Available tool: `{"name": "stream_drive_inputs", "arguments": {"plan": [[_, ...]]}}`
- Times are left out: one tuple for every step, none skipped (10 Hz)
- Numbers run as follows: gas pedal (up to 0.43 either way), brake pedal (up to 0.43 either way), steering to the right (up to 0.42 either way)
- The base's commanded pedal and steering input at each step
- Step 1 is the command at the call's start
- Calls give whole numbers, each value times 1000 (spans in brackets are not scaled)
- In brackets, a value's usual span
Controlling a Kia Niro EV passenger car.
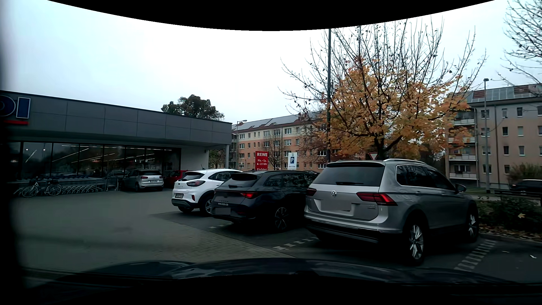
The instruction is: Follow the waypoints while adhering to traffic rules and regulations
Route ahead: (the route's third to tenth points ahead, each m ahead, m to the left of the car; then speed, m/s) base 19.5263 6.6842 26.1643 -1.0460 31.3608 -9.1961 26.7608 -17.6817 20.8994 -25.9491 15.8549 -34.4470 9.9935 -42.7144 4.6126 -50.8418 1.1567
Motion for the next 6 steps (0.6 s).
{"name": "stream_drive_inputs", "arguments": {"plan": [[169, 0, -576], [177, 0, -643], [177, 0, -700], [177, 0, -749], [177, 0, -771], [177, 0, -780]]}}
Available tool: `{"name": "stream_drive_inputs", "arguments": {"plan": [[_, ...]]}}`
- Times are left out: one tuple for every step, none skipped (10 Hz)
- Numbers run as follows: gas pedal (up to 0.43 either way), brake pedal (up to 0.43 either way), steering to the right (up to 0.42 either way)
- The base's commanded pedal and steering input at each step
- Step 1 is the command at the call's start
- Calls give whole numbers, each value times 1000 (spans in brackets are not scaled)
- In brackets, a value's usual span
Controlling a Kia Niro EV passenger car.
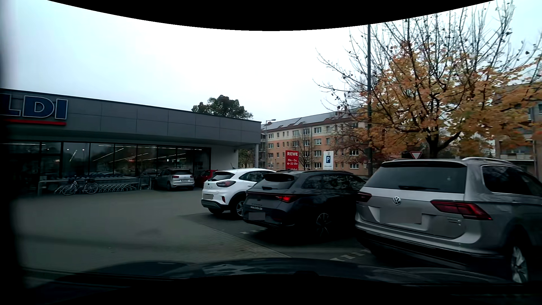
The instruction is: Follow the waypoints while adhering to traffic rules and regulations
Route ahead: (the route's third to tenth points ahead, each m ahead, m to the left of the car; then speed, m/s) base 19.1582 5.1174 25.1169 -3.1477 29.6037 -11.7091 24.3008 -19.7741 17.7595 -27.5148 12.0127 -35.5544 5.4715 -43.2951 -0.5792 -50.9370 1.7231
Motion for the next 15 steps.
{"name": "stream_drive_inputs", "arguments": {"plan": [[177, 0, -783], [177, 0, -782], [177, 0, -778], [177, 0, -771], [177, 0, -757], [177, 0, -740], [177, 0, -721], [177, 0, -695], [169, 0, -659], [169, 0, -621], [150, 0, -568], [130, 0, -525], [110, 0, -463], [87, 0, -399], [0, 0, -333]]}}
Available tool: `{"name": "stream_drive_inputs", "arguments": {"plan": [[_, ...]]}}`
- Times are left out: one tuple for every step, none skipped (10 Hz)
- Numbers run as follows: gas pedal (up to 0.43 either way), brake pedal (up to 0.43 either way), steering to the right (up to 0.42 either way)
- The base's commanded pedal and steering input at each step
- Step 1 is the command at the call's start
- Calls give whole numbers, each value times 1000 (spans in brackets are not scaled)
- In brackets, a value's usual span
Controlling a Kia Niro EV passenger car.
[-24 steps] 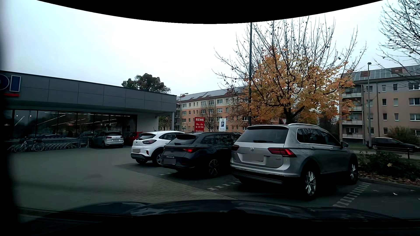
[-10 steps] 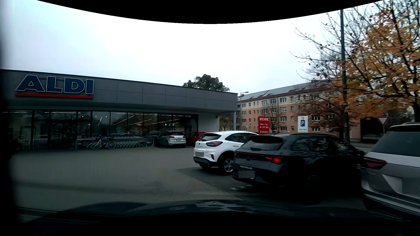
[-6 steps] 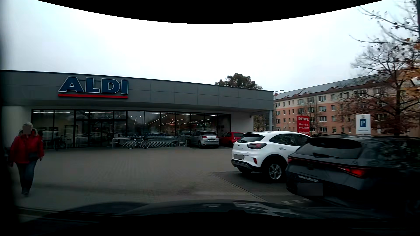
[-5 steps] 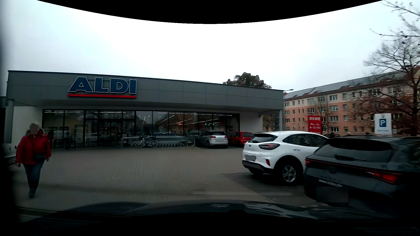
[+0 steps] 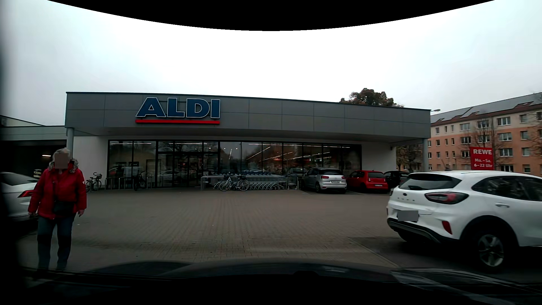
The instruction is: Follow the waypoints while adhering to traffic rules and regulations
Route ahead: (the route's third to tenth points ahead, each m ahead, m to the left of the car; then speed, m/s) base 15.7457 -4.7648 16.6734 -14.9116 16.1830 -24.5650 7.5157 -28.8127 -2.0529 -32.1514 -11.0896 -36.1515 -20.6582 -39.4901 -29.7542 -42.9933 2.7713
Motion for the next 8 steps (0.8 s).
{"name": "stream_drive_inputs", "arguments": {"plan": [[0, 0, -281], [0, 0, -226], [0, 0, -189], [0, 6, -168], [0, 30, -152], [0, 67, -136], [0, 85, -123], [0, 116, -112]]}}
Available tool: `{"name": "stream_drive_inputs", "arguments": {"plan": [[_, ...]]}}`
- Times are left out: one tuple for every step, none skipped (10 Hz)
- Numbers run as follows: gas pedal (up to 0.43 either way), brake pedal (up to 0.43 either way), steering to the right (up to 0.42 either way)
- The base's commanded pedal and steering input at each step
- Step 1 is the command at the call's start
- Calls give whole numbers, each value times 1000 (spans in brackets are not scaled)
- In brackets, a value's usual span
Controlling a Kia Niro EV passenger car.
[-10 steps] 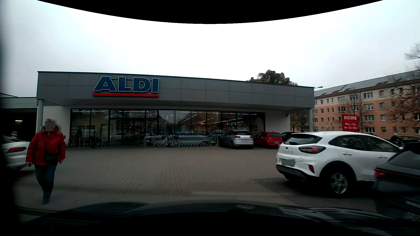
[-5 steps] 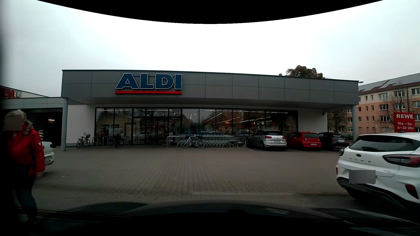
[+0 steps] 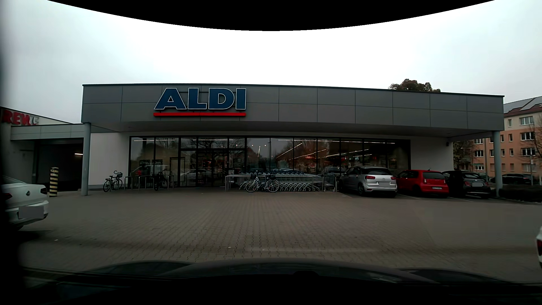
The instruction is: Follow the waypoints while adhering to traffic rules and regulations
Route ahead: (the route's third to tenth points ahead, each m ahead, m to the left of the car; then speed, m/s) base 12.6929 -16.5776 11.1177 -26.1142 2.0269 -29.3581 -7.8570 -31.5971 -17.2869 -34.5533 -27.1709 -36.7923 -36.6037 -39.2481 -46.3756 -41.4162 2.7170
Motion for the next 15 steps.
{"name": "stream_drive_inputs", "arguments": {"plan": [[0, 116, -99], [0, 110, -85], [0, 110, -64], [0, 116, -12], [0, 116, 35], [0, 116, 105], [0, 116, 176], [0, 116, 245], [0, 116, 308], [0, 104, 355], [0, 49, 416], [0, 0, 475], [0, 0, 513], [0, 0, 548], [0, 0, 577]]}}
